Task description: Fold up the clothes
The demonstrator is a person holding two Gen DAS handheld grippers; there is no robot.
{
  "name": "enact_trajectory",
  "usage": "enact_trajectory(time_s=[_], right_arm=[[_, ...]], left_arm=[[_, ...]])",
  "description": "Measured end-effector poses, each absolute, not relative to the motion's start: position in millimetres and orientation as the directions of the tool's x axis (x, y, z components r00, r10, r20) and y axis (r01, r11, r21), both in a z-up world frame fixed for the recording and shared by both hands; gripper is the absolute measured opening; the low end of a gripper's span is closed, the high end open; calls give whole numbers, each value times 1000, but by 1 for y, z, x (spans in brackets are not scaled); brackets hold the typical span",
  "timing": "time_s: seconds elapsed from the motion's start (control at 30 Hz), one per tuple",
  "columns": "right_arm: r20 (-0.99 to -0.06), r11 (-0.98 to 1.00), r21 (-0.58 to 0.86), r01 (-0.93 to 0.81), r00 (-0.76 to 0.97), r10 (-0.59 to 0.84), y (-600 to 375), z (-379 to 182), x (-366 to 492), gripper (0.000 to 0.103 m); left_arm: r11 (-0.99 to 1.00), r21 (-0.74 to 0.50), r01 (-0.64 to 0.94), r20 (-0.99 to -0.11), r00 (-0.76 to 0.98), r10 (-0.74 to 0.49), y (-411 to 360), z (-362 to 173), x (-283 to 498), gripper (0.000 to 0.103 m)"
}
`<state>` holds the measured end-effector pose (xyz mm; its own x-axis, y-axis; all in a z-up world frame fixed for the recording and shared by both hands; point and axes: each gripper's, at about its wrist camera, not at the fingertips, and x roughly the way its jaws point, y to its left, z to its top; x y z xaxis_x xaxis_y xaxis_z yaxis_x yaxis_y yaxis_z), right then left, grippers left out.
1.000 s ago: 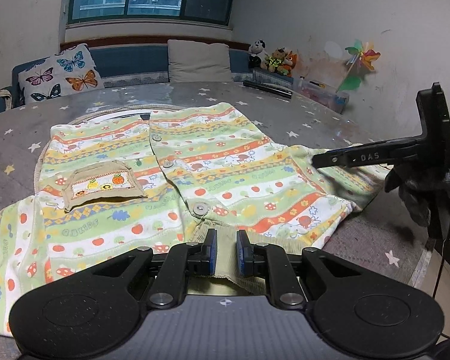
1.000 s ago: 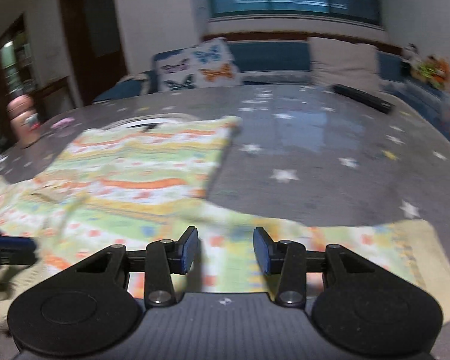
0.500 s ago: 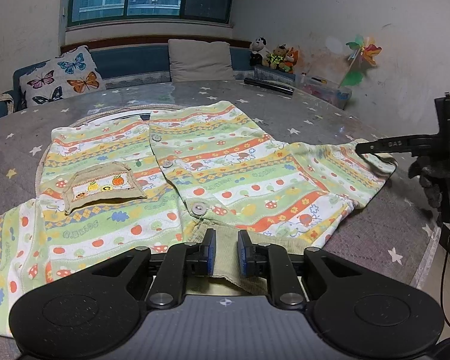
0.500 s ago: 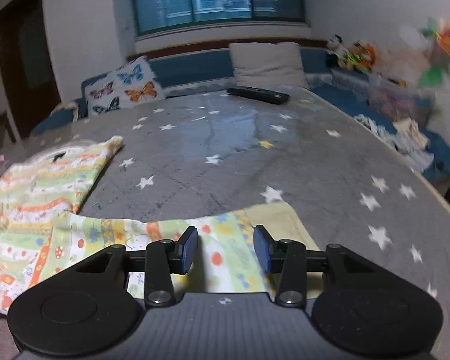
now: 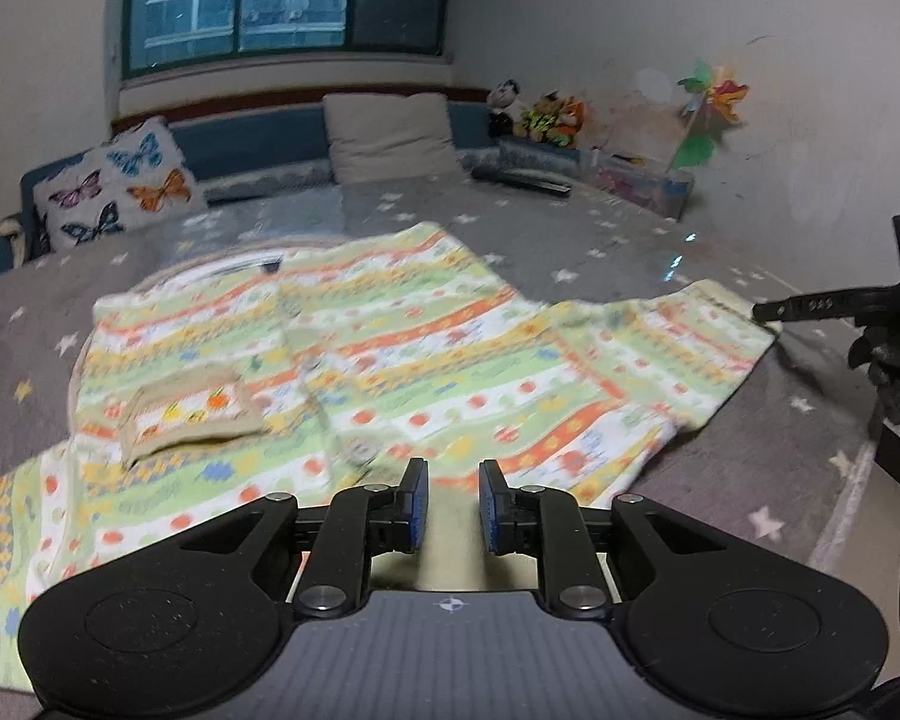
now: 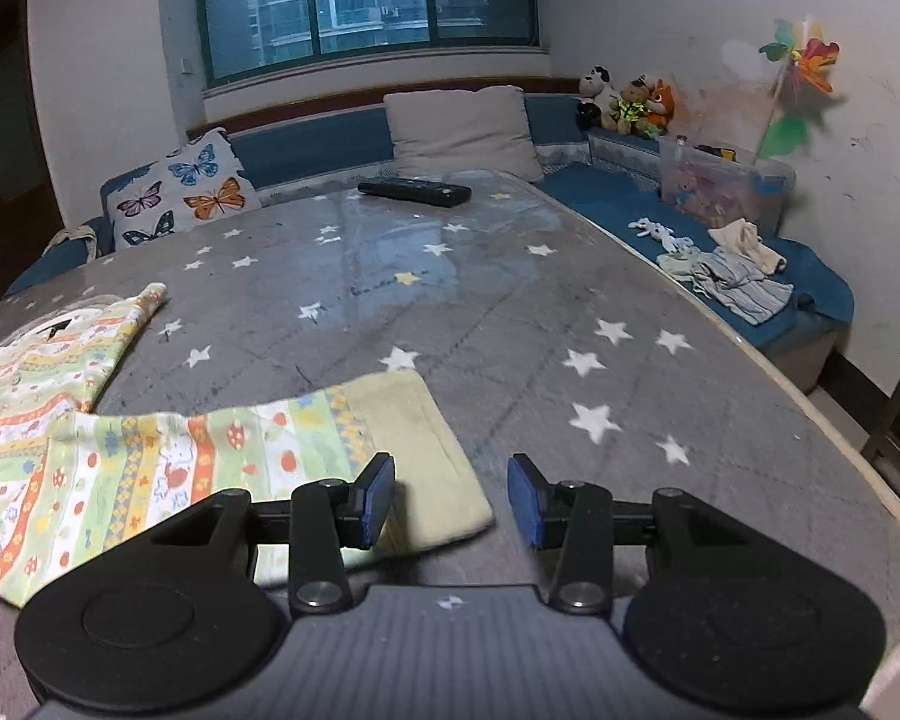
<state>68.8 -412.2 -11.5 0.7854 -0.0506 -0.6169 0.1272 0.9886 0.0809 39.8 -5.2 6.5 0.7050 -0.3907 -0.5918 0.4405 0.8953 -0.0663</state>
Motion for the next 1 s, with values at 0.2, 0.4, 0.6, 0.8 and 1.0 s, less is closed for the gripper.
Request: enact_trajectory(time_s=[0.2,0.4,0.6,0.8,1.0], right_arm=[[-615,989,87,123,787,-43,-409,-12,69,27],[-596,991,70,115,801,-51,-405,-8,70,8],[-576,991,61,122,815,-65,-408,-7,75,7],[-596,985,91,143,801,-61,-413,-14,77,18],[-602,980,133,151,797,-41,-418,-11,71,23]], left_arm=[[863,-62,502,-594,676,-436,-41,11,50,20],[822,-52,566,-621,627,-471,-74,0,54,20],[785,-17,620,-639,597,-485,-89,-14,43,20],[785,-21,619,-625,605,-493,-83,-9,39,24],[822,-20,569,-591,657,-469,-70,2,39,44]])
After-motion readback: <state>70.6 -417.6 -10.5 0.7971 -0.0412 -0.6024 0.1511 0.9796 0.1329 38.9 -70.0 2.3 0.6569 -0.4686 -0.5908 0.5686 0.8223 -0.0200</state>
